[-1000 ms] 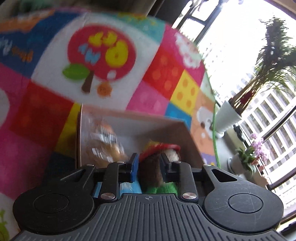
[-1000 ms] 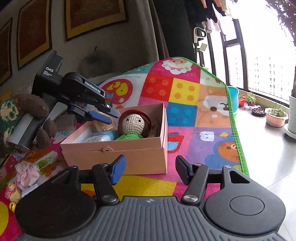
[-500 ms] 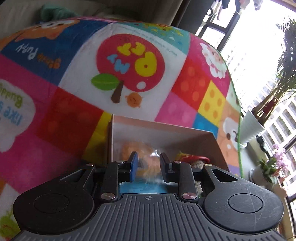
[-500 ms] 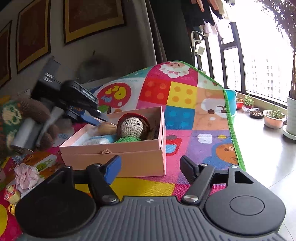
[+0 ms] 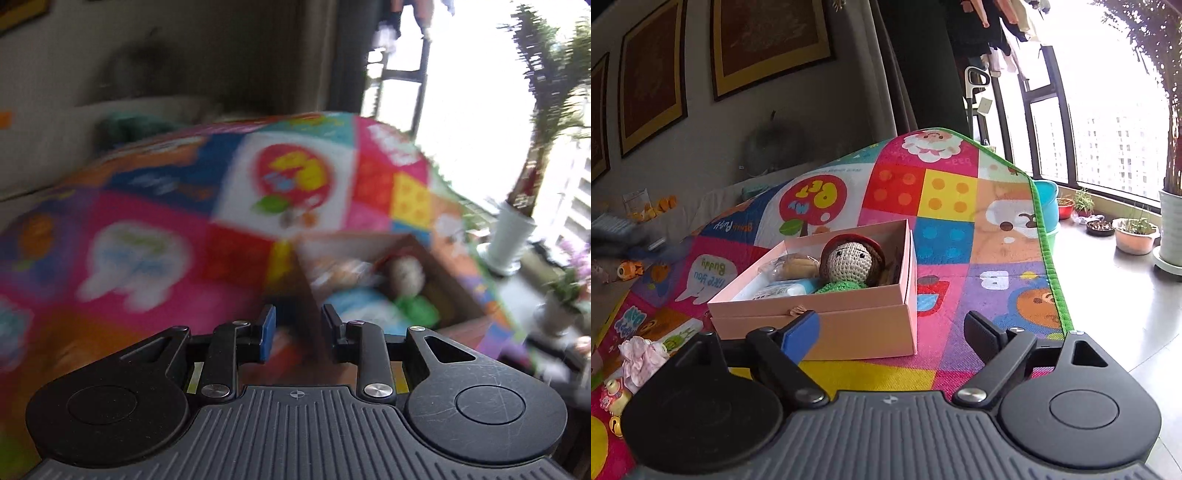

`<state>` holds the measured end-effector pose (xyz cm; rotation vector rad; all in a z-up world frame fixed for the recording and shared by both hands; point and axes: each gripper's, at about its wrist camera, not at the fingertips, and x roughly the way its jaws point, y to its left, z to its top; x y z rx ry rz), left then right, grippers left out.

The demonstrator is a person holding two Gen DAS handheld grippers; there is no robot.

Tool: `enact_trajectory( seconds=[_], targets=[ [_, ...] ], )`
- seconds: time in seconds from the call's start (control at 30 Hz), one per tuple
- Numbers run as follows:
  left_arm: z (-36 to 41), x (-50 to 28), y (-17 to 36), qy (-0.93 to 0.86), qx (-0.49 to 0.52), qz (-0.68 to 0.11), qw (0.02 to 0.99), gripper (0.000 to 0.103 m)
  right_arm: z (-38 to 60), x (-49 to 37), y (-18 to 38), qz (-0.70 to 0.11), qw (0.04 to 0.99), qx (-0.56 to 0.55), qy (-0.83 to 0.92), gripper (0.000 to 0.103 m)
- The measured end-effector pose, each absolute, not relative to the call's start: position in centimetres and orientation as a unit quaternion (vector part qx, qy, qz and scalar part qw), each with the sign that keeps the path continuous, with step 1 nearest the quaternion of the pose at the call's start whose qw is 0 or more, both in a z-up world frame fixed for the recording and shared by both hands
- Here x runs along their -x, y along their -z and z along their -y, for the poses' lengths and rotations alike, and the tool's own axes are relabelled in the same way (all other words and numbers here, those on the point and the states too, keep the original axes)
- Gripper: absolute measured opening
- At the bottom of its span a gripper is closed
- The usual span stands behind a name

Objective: Organize objects
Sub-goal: 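Move the left gripper to the white battery charger and grasp it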

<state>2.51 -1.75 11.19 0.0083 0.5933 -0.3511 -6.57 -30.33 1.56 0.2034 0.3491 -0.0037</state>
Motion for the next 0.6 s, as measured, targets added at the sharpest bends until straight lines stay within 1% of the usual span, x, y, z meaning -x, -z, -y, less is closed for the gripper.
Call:
enact_trajectory(
  seconds=[0.07,0.17,0.3,0.37,0.57,0.6],
  targets=[
    [-0.1,0.5,-11.0,0.141,0.007,-0.309,0.941,0.030,30.3,6.6,-1.6,-0.173,0.980,-0.101,0.003,0.091],
    [-2.6,4.2,-9.5,0.102,0.050,-0.362,0.925,0.030,30.2,6.7,-1.6,-0.169,0.981,-0.096,0.006,0.096],
    [-4.1,6.6,-6.5,0.132,0.144,-0.422,0.885,0.030,30.1,6.7,-1.7,-0.166,0.982,-0.090,0.009,0.097],
    [-3.7,6.7,-5.4,0.147,0.174,-0.432,0.872,0.030,30.1,6.6,-1.7,-0.167,0.982,-0.089,0.010,0.097],
    [-1.3,3.6,-2.9,0.136,0.186,-0.447,0.864,0.031,30.1,6.6,-1.6,-0.165,0.982,-0.088,0.012,0.098],
    [-0.9,3.0,-2.9,0.135,0.188,-0.436,0.870,0.031,30.1,6.7,-1.6,-0.164,0.982,-0.088,0.012,0.099]
  ],
)
